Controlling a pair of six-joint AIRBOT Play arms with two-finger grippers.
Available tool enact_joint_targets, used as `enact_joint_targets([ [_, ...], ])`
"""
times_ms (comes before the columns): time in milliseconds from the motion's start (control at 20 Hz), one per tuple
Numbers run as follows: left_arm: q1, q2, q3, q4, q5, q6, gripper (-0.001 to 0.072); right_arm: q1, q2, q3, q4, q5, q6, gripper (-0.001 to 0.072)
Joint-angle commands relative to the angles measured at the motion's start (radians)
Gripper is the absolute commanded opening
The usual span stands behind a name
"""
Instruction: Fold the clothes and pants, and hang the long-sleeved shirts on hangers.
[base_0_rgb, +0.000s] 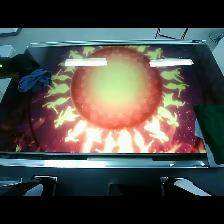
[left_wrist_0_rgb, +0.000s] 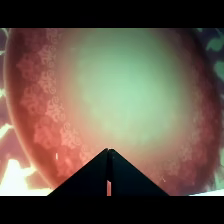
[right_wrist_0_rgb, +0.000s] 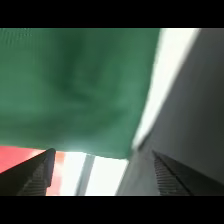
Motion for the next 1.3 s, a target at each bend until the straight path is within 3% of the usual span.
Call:
enact_joint_targets([
  [0,-0.005,0.0,0.026,-0.061,0.111,0.002,0.0026,0.015,0.001,0.205,0.156,-0.1,-0.109,0.071],
  [100,-0.045,-0.005,0.057,0.005,0.269,0.048,0.0023,0.1,0.001,0.393,0.262,-0.276,-0.149,0.0708],
  [150,-0.083,-0.019,0.071,0.134,0.316,0.034,0.0023,0.182,0.001,0.469,0.279,-0.36,-0.167,0.0706],
  [250,-0.159,-0.073,0.08,0.453,0.262,-0.124,0.0023,0.375,0.001,0.537,0.276,-0.436,-0.189,0.0695],
  [350,-0.201,-0.152,0.08,0.612,0.073,-0.198,0.0041,0.588,-0.027,0.535,0.248,-0.34,-0.129,0.0667],
  [400,-0.201,-0.198,0.08,0.586,-0.045,-0.208,0.0247,0.666,-0.064,0.535,0.241,-0.244,-0.085,0.0667],
  [450,-0.199,-0.241,0.074,0.544,-0.173,-0.209,0.0525,0.728,-0.108,0.533,0.246,-0.134,-0.063,0.0667],
  [500,-0.199,-0.283,0.05,0.511,-0.299,-0.196,0.0679,0.787,-0.153,0.521,0.25,-0.022,-0.065,0.0667],
  [550,-0.2,-0.302,0.005,0.474,-0.364,-0.15,0.067,0.835,-0.184,0.504,0.249,0.053,-0.082,0.0666],
  [600,-0.2,-0.289,-0.061,0.441,-0.346,-0.13,0.0667,0.877,-0.194,0.472,0.243,0.082,-0.112,0.0665],
  [750,-0.216,-0.163,-0.272,0.423,-0.106,-0.158,0.0655,0.954,-0.183,0.404,0.154,0.052,-0.118,0.0667],
  [1250,-0.219,-0.149,-0.298,0.423,-0.136,-0.157,0.0657,0.965,-0.183,0.395,0.137,0.079,-0.118,0.0669],
])
